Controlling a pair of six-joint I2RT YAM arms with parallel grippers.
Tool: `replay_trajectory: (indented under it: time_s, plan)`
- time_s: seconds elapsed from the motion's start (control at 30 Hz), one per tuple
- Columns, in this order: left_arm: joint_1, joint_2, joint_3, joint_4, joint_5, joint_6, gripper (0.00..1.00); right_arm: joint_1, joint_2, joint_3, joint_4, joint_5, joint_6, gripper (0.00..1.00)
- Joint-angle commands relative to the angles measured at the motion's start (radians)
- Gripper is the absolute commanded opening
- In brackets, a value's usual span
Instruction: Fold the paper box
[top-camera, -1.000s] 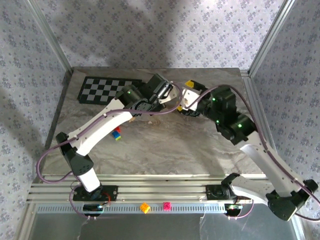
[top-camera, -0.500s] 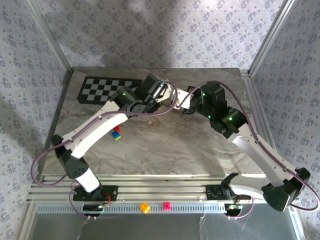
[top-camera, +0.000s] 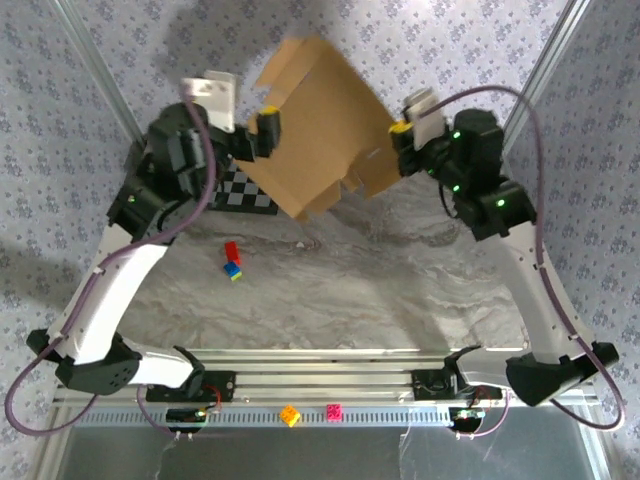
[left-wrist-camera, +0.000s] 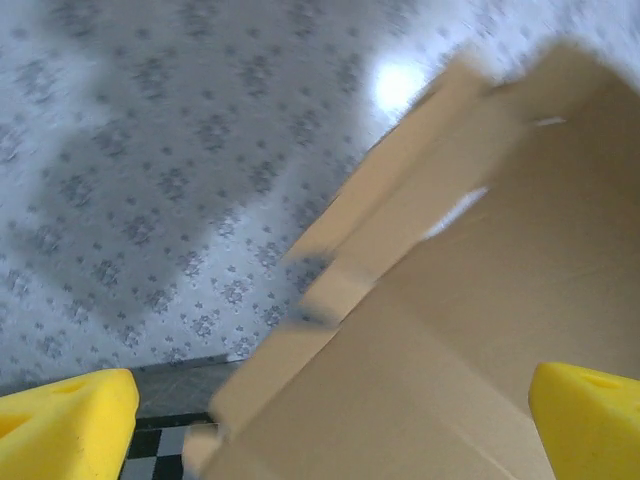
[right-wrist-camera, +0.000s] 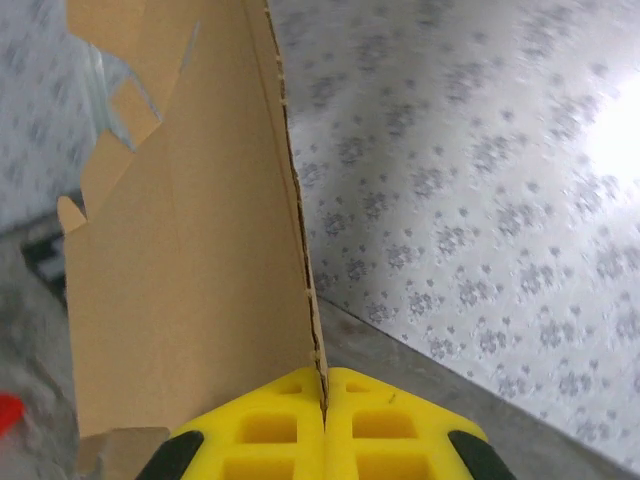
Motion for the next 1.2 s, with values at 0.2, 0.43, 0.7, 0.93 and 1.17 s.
replay_trajectory:
  time_s: [0.2,0.43,0.7,0.93,1.17]
  plan:
    - [0.211,0.103,-0.042,-0.158,0.381,-0.402,0.91,-0.239,0.071,-0.196,-0.225,-0.249,0.491,0.00]
    - [0.220,0.214,-0.098,-0.191,0.504,-0.521,0.82,-0.213,0.111,-0.332,-0.324,-0.062,0.369,0.00]
    - [0.166,0.443,0.020,-0.253,0.467,-1.065,0.73,-0.016,0.010,-0.482,-0.105,0.157,-0.114,0.00]
    - [0.140,0.754,0.379,-0.441,0.586,-1.357,0.80,-0.126,0.034,-0.494,-0.034,-0.168,-0.244,0.00]
    - [0.144,0.832,0.371,-0.322,0.662,-1.538,0.86,-0.096,0.113,-0.465,-0.042,-0.189,-0.302,0.00]
